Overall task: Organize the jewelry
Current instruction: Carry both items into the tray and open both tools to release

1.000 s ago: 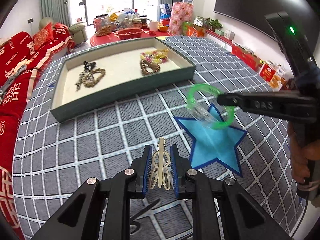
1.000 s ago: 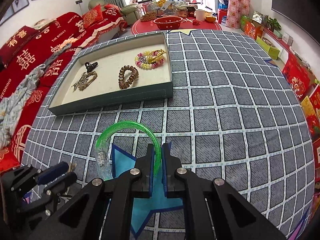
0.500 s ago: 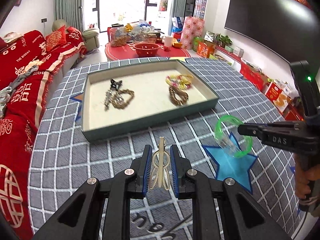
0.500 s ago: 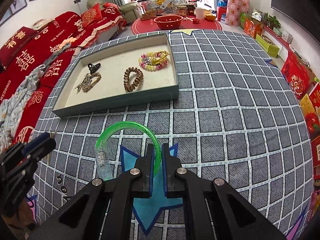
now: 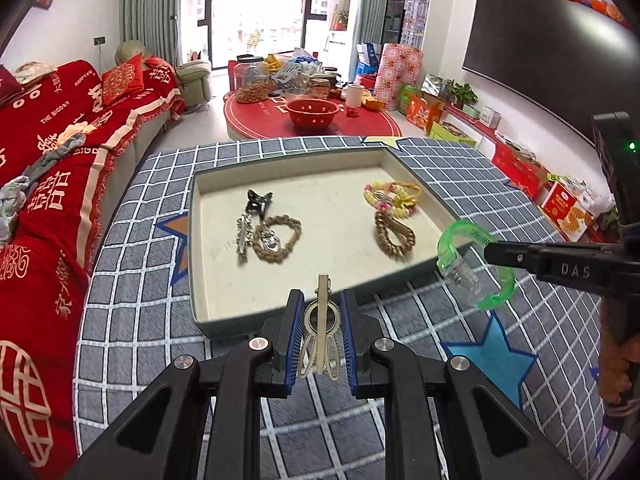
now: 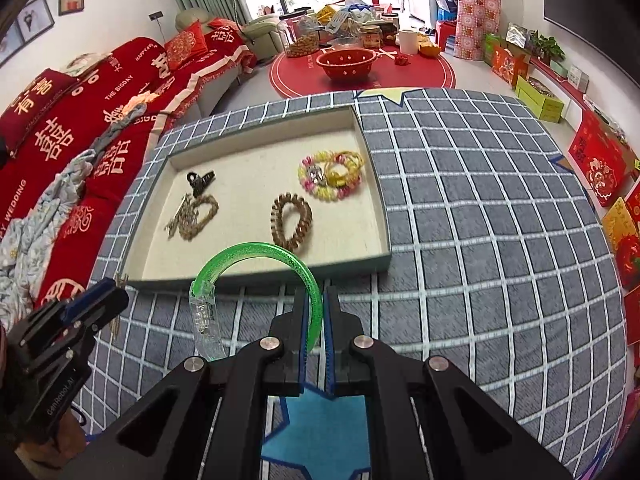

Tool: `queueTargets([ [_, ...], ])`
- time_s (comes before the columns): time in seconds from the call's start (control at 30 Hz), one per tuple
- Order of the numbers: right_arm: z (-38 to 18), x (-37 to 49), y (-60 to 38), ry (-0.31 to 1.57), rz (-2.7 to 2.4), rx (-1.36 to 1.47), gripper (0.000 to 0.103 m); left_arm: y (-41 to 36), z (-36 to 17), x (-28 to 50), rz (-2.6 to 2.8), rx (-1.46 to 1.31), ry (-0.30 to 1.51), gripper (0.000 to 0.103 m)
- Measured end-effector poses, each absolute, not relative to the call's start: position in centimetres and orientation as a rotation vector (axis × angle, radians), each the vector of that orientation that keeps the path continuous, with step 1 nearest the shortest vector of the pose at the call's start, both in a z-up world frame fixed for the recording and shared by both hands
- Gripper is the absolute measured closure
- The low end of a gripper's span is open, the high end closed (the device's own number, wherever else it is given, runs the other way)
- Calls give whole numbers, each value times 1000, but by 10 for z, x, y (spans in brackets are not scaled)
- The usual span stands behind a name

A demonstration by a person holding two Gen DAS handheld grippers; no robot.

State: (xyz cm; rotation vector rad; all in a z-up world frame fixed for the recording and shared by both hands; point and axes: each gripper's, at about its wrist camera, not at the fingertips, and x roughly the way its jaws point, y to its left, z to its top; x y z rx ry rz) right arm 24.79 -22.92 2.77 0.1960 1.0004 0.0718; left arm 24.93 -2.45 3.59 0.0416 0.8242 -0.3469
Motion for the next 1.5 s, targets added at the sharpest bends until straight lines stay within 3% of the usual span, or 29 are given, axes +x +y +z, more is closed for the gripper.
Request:
queueTargets([
  [0.47,37,297,-224,982,54,188,95,-4,36,303,-255,-16,831,71],
  [1.5,-16,371,-220,1035,-37,195,96,-38,-15,365,-180,95,908,71],
])
